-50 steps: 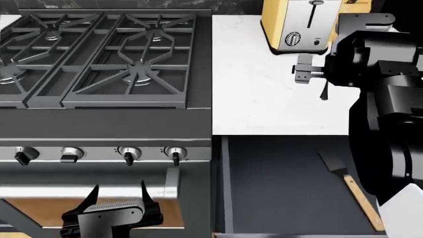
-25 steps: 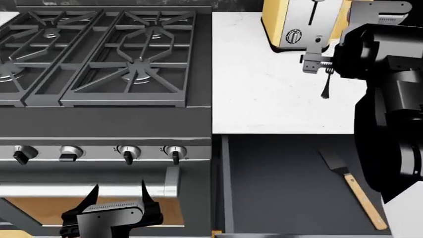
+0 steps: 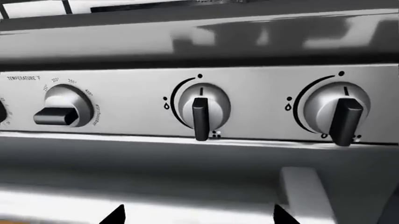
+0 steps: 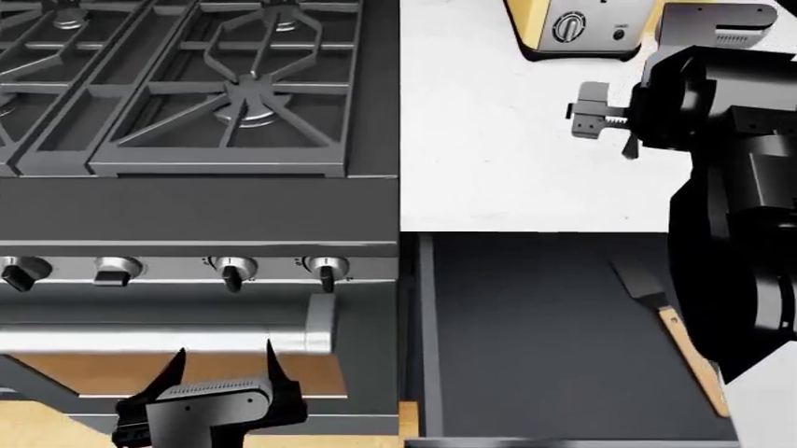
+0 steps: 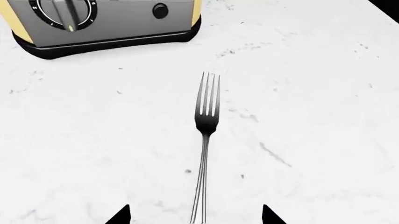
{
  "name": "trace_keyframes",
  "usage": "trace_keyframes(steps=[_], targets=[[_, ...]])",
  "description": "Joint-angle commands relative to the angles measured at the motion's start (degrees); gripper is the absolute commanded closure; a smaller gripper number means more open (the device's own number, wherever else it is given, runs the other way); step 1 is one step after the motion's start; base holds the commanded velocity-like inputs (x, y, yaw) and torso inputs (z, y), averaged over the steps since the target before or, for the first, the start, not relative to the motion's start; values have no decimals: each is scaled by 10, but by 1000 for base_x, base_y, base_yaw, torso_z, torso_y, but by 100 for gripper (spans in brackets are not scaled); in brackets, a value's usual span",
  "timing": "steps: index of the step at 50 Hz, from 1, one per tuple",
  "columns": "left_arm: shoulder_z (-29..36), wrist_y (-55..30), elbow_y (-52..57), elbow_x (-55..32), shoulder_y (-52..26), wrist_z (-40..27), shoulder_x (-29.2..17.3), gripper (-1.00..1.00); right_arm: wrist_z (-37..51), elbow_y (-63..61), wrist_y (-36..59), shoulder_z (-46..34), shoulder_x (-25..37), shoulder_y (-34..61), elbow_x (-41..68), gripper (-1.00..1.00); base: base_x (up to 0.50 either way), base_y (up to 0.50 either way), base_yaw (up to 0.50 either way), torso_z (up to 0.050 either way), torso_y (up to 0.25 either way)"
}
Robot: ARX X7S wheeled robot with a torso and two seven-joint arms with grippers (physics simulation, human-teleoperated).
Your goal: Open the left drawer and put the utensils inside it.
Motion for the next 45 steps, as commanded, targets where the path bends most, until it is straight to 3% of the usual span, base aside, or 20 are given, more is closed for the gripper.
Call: trace_keyframes(steps=[1,36,37,45], targets=[[1,6,0,0,2,1,-1,-100,6,0,1,-7,0,0,1,-100,0,0,0,0,-154],[4,14,-2,-2,1,0,-5,-100,31,0,14,7,8,-8,3,-100,1,0,0,0,-83],[4,14,-3,-3,1,0,-5,-100,37,0,14,11,9,-9,3,100,0,0,0,0,0],[5,15,-2,-3,0,0,-6,-100,40,0,21,16,10,-6,2,100,0,0,0,0,-3]])
